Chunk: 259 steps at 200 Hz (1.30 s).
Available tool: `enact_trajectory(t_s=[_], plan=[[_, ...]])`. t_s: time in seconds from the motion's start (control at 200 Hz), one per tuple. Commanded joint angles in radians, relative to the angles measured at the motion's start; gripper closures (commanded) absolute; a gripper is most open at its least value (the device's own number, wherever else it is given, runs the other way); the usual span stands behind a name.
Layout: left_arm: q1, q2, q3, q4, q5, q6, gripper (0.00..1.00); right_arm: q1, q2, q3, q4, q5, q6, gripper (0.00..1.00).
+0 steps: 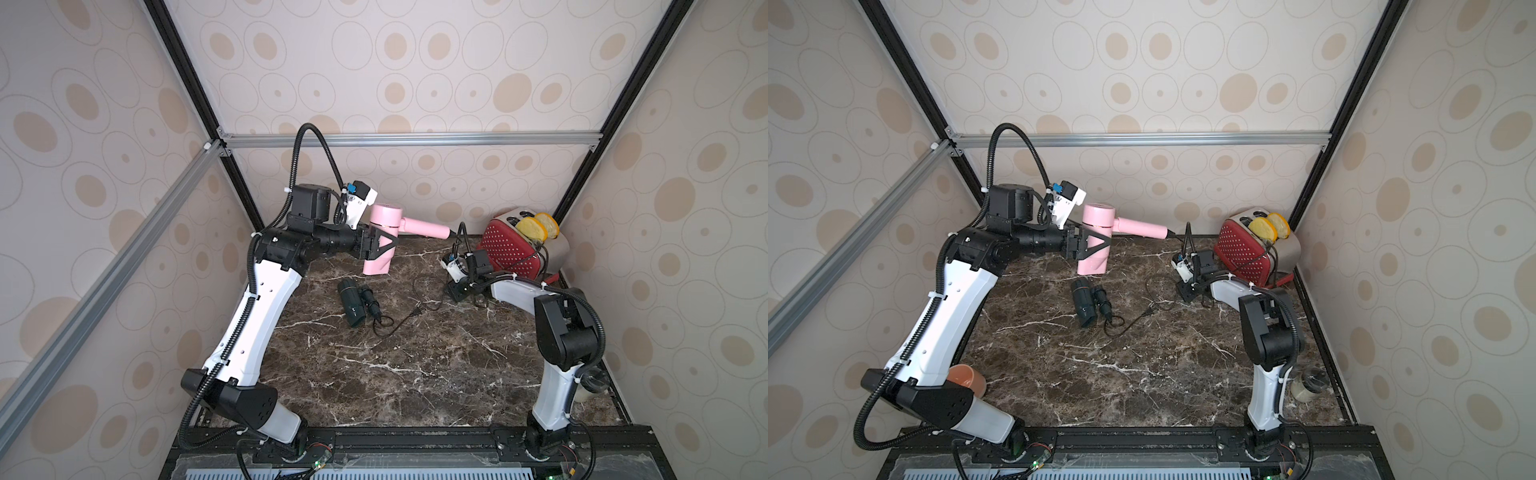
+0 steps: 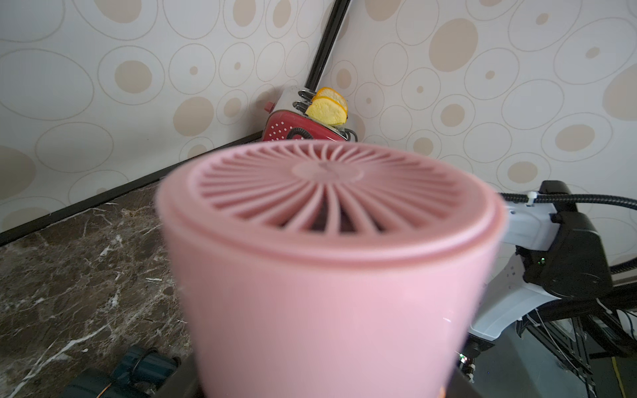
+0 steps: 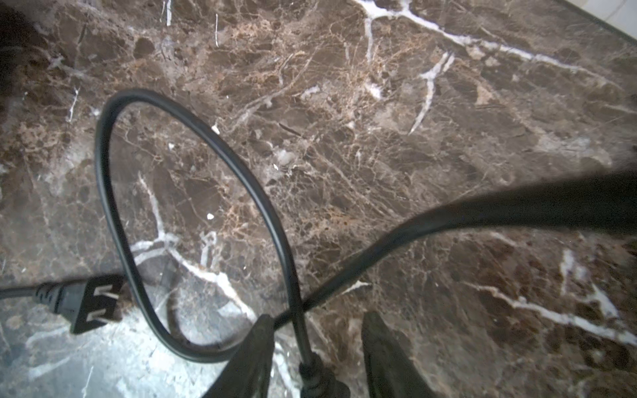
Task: Wrap the cord around the hair dryer
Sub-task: Wrap the power cord around the hair dryer.
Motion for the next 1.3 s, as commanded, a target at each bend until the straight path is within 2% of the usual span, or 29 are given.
enact_trajectory(t_s=[0.0,0.045,0.135,0.2,0.466,0.566,0.676,0.861,1.292], plan=[[0.002,-0.035,-0.006,0.075,0.084,-0.017,1.0,0.006,0.054,0.063,-0.02,-0.067,-0.018,0.56],[0.002,-0.038,-0.016,0.084,0.085,-0.02,1.0,0.015,0.08,0.091,-0.037,-0.058,-0.023,0.61],[0.001,-0.042,-0.02,0.087,0.073,-0.018,1.0,0.02,0.116,0.134,-0.074,-0.034,-0.009,0.88],[0.001,-0.047,-0.02,0.081,0.05,-0.011,1.0,0.021,0.106,0.123,-0.069,-0.023,0.01,0.94],[0.008,-0.063,-0.026,0.03,-0.15,0.077,1.0,0.028,-0.012,0.016,-0.094,-0.002,0.032,0.92],[0.017,-0.039,0.007,0.007,-0.153,0.101,1.0,0.028,-0.032,-0.006,-0.117,-0.001,0.022,0.87],[0.018,-0.029,0.027,0.007,-0.136,0.104,1.0,0.025,-0.04,-0.018,-0.136,-0.015,0.013,0.86],[0.018,-0.027,0.015,0.016,-0.115,0.101,1.0,0.023,-0.03,-0.012,-0.166,-0.061,0.009,0.75],[0.031,-0.018,0.04,-0.06,-0.176,0.169,1.0,0.018,-0.041,-0.024,-0.189,-0.064,0.034,0.78]])
